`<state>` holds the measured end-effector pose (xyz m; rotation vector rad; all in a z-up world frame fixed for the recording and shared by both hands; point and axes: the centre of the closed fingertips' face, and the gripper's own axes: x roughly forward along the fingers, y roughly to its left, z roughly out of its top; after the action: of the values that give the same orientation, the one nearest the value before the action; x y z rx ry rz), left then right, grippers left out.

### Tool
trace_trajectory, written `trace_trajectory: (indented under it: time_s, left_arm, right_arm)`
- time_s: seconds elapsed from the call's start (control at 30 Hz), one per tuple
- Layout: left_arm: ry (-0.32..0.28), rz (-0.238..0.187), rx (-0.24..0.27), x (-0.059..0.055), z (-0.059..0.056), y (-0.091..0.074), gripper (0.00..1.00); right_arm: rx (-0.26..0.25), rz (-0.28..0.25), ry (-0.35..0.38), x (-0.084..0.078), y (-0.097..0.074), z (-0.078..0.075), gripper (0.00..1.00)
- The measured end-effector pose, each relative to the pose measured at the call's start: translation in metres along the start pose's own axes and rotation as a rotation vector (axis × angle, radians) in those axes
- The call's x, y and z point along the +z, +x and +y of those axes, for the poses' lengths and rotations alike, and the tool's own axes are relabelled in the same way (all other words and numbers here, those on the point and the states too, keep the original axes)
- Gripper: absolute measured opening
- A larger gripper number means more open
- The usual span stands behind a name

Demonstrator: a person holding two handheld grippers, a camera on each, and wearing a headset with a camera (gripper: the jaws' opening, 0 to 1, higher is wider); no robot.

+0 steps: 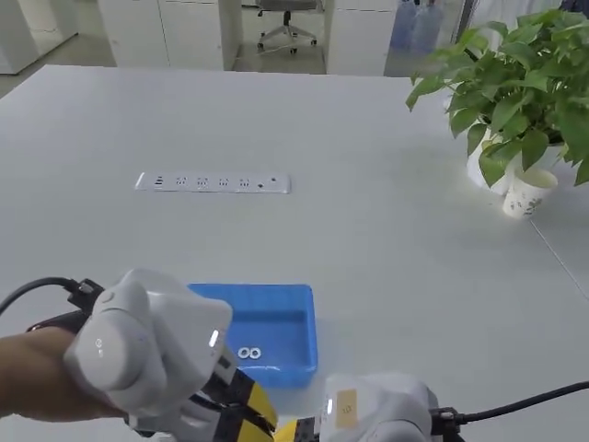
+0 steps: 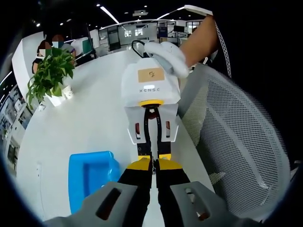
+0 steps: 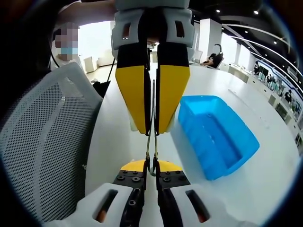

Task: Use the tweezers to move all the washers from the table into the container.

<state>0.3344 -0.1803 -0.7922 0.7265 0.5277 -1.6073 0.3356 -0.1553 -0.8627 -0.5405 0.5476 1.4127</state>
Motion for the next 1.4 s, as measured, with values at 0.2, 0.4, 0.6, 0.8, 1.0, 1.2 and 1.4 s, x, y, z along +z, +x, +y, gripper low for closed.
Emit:
trace_trajectory:
  time_s: [0.2,0.4,0.6,0.8,1.0,1.2,1.4]
  left_arm:
    - [-0.006,-0.003,0.01,0.002,0.001,-0.007,0.06]
    - [-0.01,-0.01,0.026,0.005,0.004,-0.015,0.06]
    - [-0.013,-0.014,0.036,0.009,0.007,-0.026,0.05]
    - [-0.019,-0.011,0.044,0.011,0.012,-0.037,0.05]
    - [-0.021,-0.019,0.057,0.014,0.019,-0.046,0.05]
    - [-0.019,-0.028,0.077,0.019,0.029,-0.056,0.05]
    - [-0.016,-0.028,0.091,0.022,0.039,-0.061,0.05]
  right_arm:
    - [0.004,-0.002,-0.016,0.006,-0.002,-0.002,0.08]
    - [0.005,-0.008,-0.03,0.015,-0.005,-0.006,0.08]
    - [0.012,-0.019,-0.043,0.026,-0.008,-0.009,0.08]
    - [0.018,-0.022,-0.063,0.036,-0.01,-0.013,0.08]
    - [0.025,-0.021,-0.069,0.046,-0.013,-0.02,0.08]
    - [0.017,-0.023,-0.089,0.056,-0.017,-0.03,0.08]
    - [0.011,-0.027,-0.103,0.062,-0.019,-0.041,0.08]
